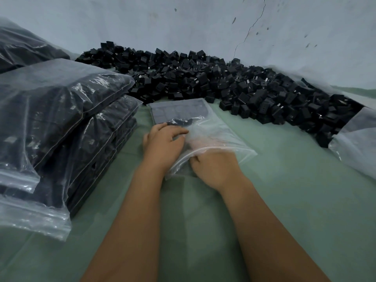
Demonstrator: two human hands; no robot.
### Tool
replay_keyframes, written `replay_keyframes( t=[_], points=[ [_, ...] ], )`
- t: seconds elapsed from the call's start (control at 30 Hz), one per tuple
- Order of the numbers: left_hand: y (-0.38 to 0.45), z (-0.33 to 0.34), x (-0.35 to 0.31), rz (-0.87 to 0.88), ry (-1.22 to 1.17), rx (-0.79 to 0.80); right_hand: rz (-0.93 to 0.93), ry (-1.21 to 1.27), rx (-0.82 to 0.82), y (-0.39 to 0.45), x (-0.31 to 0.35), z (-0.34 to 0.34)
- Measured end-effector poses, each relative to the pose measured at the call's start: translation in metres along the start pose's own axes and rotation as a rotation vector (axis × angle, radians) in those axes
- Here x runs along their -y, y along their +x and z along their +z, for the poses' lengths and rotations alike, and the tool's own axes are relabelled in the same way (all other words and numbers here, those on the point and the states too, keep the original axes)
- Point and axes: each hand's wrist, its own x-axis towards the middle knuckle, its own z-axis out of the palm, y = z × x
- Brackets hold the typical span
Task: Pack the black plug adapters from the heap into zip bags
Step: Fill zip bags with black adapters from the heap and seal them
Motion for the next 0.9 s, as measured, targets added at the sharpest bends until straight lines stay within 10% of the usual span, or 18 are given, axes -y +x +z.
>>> replay_keyframes(
  t=[0.2,0.33,0.53,0.67,0.9],
  points=[
    [0.003,0.001,0.004,0.061,0.151,0.083,-0.340,0.089,-0.539,-0.015,0.014,-0.027],
    [0.002,0.000,0.003,0.054,0.205,0.091,-0.022,0.173,-0.740,-0.017,-0.026,-0.039],
    [-0.011,-0.005,-0.020,0.202,-0.222,-0.018,0.835,0.248,-0.508,-0.038,-0.128,-0.033],
    [-0.021,0.002,-0.030,0.120,-0.330,0.275,0.929,0.201,-0.264,-0.036,-0.159,-0.035],
    [-0.016,0.011,-0.026,0.078,-0.295,0.320,1.209,0.220,-0.451,-0.060,-0.235,-0.069]
  ],
)
